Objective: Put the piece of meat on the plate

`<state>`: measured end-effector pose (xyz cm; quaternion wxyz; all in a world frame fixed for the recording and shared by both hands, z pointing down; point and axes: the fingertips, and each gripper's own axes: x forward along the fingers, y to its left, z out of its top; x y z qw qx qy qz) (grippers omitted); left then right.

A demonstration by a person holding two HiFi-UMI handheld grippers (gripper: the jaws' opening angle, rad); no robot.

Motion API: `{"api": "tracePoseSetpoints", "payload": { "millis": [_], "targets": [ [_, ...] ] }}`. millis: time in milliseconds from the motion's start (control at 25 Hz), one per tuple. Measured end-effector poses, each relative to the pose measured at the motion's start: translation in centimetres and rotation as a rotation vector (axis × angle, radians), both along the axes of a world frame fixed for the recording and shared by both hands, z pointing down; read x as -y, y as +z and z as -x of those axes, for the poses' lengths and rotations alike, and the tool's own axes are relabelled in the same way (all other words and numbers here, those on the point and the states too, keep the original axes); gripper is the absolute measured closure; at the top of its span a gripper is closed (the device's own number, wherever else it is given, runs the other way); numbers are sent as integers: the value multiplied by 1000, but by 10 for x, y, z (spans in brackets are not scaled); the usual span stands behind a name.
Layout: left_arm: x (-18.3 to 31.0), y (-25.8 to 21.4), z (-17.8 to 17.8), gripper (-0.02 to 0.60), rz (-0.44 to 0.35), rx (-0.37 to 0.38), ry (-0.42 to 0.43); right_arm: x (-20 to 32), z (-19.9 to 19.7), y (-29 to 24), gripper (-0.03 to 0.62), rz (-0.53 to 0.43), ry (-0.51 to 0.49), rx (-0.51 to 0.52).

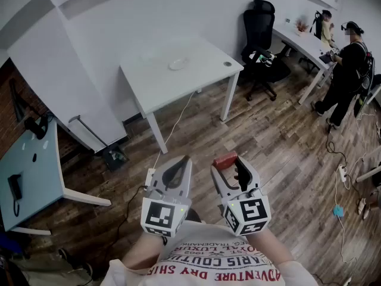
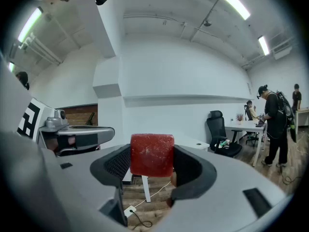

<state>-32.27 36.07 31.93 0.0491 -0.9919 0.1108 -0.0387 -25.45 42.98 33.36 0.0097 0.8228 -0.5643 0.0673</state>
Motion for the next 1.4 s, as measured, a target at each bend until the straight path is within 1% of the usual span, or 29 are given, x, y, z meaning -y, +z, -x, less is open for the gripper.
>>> {"api": "tracePoseSetpoints", "payload": {
  "millis": [120,280,400,600,680,840,1040,1200,1400],
  "targets": [
    [-3,-8,-1,583,6,-5,-4,0,1,0,313,2,7,0],
    [-2,-5,-4,583,-34,-4,20,-1,-1,2,313,5,15,3],
    [-1,-3,-6,583,-8,-5,19,-3,-3,1,315,-5,21,4],
    [-1,-2,-13,583,17,-31,33,-12,-4,-11,315,-29,23,-106],
    [-3,-4,-16,583,23,-36,32,-16,-6,-12,315,-30,24,-125],
    [-2,0,-23,583,30,-22,30,-20,-17,-6,315,-37,37,-87],
    [12,7,-39,583,56,-10,27,-11,-42,3,315,-36,50,-33],
    [30,16,-58,583,108,3,44,8,-62,9,315,-34,46,20],
    [72,20,-89,583,135,2,53,48,-91,14,315,-8,50,34]
  ]
}}
